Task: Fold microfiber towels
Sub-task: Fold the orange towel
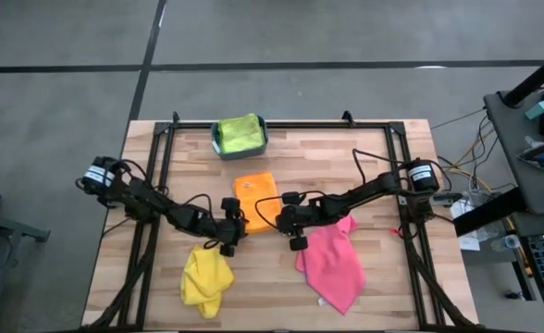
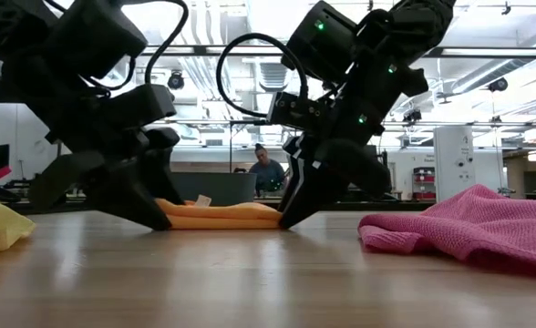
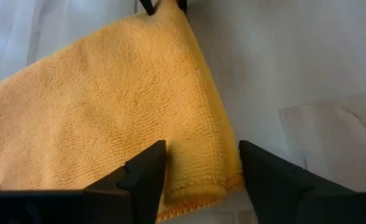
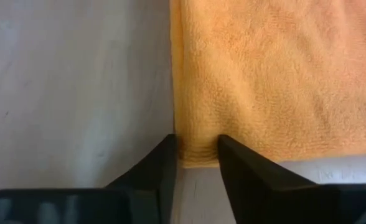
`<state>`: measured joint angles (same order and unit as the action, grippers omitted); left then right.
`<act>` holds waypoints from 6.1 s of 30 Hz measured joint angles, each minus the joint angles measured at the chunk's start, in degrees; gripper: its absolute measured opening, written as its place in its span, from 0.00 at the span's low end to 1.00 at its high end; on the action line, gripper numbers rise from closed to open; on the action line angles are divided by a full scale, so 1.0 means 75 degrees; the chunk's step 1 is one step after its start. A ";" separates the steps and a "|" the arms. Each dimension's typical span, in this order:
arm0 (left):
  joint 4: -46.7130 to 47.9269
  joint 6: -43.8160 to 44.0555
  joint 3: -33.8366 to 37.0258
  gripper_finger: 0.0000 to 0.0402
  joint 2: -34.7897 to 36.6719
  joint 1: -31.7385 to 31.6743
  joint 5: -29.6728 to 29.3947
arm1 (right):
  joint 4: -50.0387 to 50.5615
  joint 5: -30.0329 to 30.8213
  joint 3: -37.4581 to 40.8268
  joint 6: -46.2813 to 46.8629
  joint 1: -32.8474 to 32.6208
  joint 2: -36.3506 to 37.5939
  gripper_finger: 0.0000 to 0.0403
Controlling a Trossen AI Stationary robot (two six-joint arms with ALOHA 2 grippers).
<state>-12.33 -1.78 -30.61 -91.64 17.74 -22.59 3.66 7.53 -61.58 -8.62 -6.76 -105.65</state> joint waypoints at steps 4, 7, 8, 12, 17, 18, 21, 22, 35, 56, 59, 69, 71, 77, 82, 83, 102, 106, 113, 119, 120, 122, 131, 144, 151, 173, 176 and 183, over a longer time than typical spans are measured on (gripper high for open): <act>0.0039 -0.0017 0.0017 0.31 0.0019 -0.0006 -0.0020 | -0.0052 0.0009 0.0006 -0.0050 0.0003 0.0000 0.14; 0.0088 -0.0015 0.0023 0.18 0.0025 -0.0006 -0.0029 | -0.0109 0.0023 0.0006 -0.0156 0.0003 0.0000 0.05; 0.0120 -0.0012 0.0026 0.13 0.0063 -0.0012 -0.0026 | -0.0113 0.0023 0.0006 -0.0170 0.0000 0.0005 0.04; 0.0221 0.0066 0.0044 0.02 0.0313 -0.0020 0.0203 | 0.0048 0.0017 0.0004 -0.0164 -0.0031 0.0172 0.03; 0.0220 0.0177 0.0044 0.02 0.0780 -0.0015 0.0375 | 0.0878 -0.0007 -0.0332 -0.0070 -0.0118 0.0330 0.02; 0.0232 0.0194 0.0044 0.01 0.0875 -0.0017 0.0469 | 0.1062 -0.0010 -0.0430 -0.0068 -0.0152 0.0340 0.02; 0.0241 0.0195 0.0044 0.01 0.1214 -0.0015 0.0849 | 0.1536 -0.0015 -0.0718 -0.0053 -0.0232 0.0370 0.02; 0.0239 0.0196 0.0044 0.01 0.1343 -0.0015 0.0999 | 0.1663 -0.0014 -0.0812 -0.0054 -0.0247 0.0375 0.02; 0.0996 0.0866 0.0351 0.01 0.2759 -0.0020 0.1221 | 0.2597 0.0263 -0.2143 -0.1038 0.0085 0.0416 0.02; 0.1185 0.2685 0.1318 0.01 0.3426 -0.0634 0.1172 | 0.1554 -0.0005 -0.2799 -0.1734 0.1193 -0.0208 0.02; 0.1188 0.3039 0.1548 0.01 0.3625 -0.0804 0.1130 | 0.1442 0.0023 -0.2954 -0.1694 0.1279 -0.0390 0.02; 0.1178 0.3533 0.1658 0.01 0.3663 -0.1266 0.0877 | 0.1466 0.0055 -0.3302 -0.1211 0.1607 -0.1035 0.02; 0.1207 0.3698 0.1671 0.04 0.3635 -0.1366 0.0858 | 0.1392 0.0052 -0.3364 -0.1138 0.1634 -0.1099 0.03; 0.1203 0.3820 0.1704 0.23 0.3608 -0.1529 0.0797 | 0.1201 0.0026 -0.3381 -0.1028 0.1676 -0.1134 0.10; 0.1569 0.3793 0.1725 0.38 0.3631 -0.1548 0.0775 | 0.1102 0.0174 -0.3381 -0.0816 0.1719 -0.1104 0.17; 0.1756 0.3794 0.1720 0.40 0.3640 -0.1558 0.0775 | 0.1102 0.0221 -0.3381 -0.0816 0.1735 -0.1086 0.18; 0.2362 0.3512 0.1683 0.44 0.4117 -0.1676 -0.0233 | 0.0851 -0.2210 -0.3346 -0.0351 0.1728 -0.1148 0.13; 0.2552 0.3505 0.1679 0.44 0.4376 -0.1766 -0.1194 | 0.0419 -0.2207 -0.3337 -0.0358 0.1685 -0.1490 0.09; 0.2505 0.2916 0.1611 0.44 0.4988 -0.1801 -0.1445 | 0.0437 -0.1733 -0.3354 -0.0213 0.1724 -0.2036 0.03; 0.2549 0.2397 0.1526 0.44 0.5536 -0.1801 0.0942 | 0.0460 -0.1716 -0.3357 -0.0227 0.1743 -0.1970 0.02; 0.2562 0.2486 0.1527 0.44 0.5540 -0.1801 0.0969 | 0.0468 -0.1714 -0.3357 -0.0249 0.1743 -0.1911 0.02; 0.2651 0.2665 0.1530 0.44 0.5520 -0.1801 0.0971 | 0.0440 -0.1714 -0.3357 -0.0310 0.1743 -0.1807 0.02; 0.2865 0.3199 0.1536 0.44 0.4500 -0.1816 0.0892 | 0.0502 -0.1713 -0.3367 -0.0364 0.1743 -0.1501 0.02; 0.2851 0.2767 0.1172 0.03 0.3560 -0.1818 0.0732 | 0.0800 -0.1711 -0.3366 -0.0317 0.1737 -0.1475 0.02; 0.2989 0.2518 0.1180 0.03 0.4262 -0.1818 -0.0085 | 0.0953 -0.1714 -0.3360 -0.0304 0.1714 -0.1472 0.02; 0.2347 0.1953 0.1437 0.21 0.3694 -0.2638 -0.1393 | 0.1011 -0.1859 -0.3354 -0.0318 0.1567 -0.1489 0.02; 0.2298 0.1928 0.1437 0.32 0.3545 -0.2688 -0.1445 | 0.1014 -0.1862 -0.3354 -0.0318 0.1550 -0.1495 0.02; 0.2507 0.1316 0.1290 0.49 0.3592 -0.2707 -0.1841 | 0.1083 -0.1859 -0.3354 -0.0405 0.1551 -0.1498 0.02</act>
<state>6.47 8.10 -20.94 -64.70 -2.57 -36.40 11.78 -6.42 -86.74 -11.66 4.87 -116.88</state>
